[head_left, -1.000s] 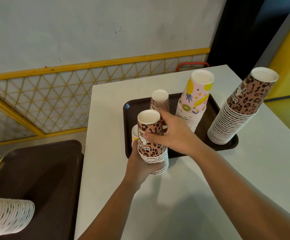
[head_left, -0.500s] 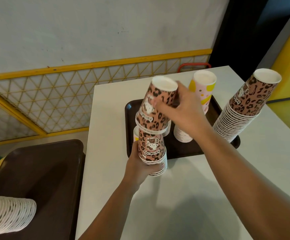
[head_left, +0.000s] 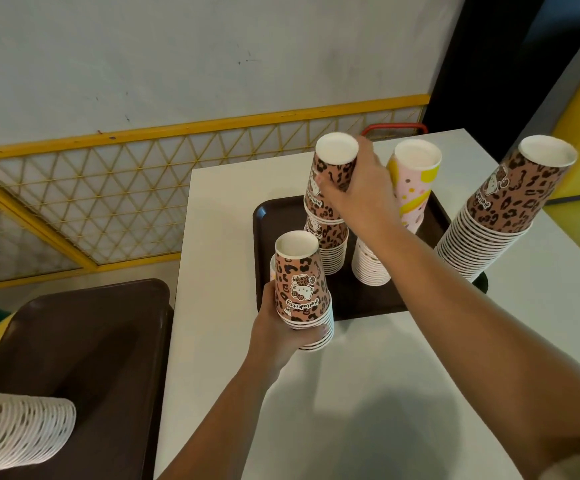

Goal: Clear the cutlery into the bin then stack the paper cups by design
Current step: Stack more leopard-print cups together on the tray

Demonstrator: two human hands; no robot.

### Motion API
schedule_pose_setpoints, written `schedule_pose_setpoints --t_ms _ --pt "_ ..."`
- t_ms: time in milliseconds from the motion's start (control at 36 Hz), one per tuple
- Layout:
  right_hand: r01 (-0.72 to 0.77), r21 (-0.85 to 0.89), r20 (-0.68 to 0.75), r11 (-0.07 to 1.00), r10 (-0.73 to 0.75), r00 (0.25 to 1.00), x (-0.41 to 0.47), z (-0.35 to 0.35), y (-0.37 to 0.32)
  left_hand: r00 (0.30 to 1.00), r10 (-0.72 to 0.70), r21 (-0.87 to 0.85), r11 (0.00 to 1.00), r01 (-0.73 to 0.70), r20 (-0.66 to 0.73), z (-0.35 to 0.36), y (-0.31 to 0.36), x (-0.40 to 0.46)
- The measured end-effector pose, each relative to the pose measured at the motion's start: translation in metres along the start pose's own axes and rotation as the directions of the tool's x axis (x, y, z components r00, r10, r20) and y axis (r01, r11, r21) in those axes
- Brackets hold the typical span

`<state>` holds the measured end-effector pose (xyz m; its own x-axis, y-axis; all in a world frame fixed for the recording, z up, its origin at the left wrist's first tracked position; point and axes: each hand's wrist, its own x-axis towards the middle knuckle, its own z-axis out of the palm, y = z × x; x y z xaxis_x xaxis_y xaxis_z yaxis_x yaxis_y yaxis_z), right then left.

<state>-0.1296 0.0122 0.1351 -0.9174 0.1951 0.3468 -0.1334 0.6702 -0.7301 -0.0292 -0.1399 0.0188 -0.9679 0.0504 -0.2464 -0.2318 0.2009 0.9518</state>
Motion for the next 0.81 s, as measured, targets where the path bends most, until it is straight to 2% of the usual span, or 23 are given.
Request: schedule_pose_setpoints --t_ms 139,194,250,306,361,417,472,611,806 --pt "-0.056 -0.106 0.169 0.993 0.074 0.983 -0.005 0.009 0.011 1.000 -0.005 -0.021 1.000 0.006 0.003 0.000 0.001 0.000" --pt "-0.045 -0.105 0.156 0.993 0.062 0.986 -0.010 0.008 0.011 1.000 0.003 -0.017 1.000 -0.002 0.005 0.000 0.001 0.001" --pt "0.013 0.004 0.081 1.000 -0.013 0.997 -0.019 0.004 0.009 1.000 0.006 -0.018 1.000 -0.006 0.003 0.000 0.001 0.001" --pt "0.049 0.156 0.082 0.987 -0.062 0.995 -0.028 -0.001 0.005 1.000 0.010 -0.017 1.000 -0.010 0.005 0.000 0.002 0.001" --pt "0.018 0.230 0.208 0.973 -0.067 0.976 -0.038 -0.006 0.001 1.000 0.008 -0.026 1.000 -0.008 0.014 0.001 0.003 0.001" --pt "-0.014 0.185 0.378 0.983 -0.058 0.924 -0.045 -0.010 -0.001 1.000 0.002 -0.035 0.999 -0.001 0.021 0.002 0.004 0.000" --pt "0.019 0.131 0.466 0.991 -0.078 0.882 -0.053 -0.011 0.000 1.000 -0.005 -0.037 0.999 0.006 0.017 0.003 0.006 0.000" --pt "0.041 0.147 0.470 0.988 -0.106 0.876 -0.066 -0.007 0.001 1.000 -0.006 -0.016 1.000 0.007 0.012 0.004 0.006 -0.001" --pt "0.053 0.194 0.373 0.980 -0.124 0.920 -0.066 -0.009 -0.003 1.000 0.018 -0.030 0.999 -0.018 0.015 0.004 0.004 -0.003"
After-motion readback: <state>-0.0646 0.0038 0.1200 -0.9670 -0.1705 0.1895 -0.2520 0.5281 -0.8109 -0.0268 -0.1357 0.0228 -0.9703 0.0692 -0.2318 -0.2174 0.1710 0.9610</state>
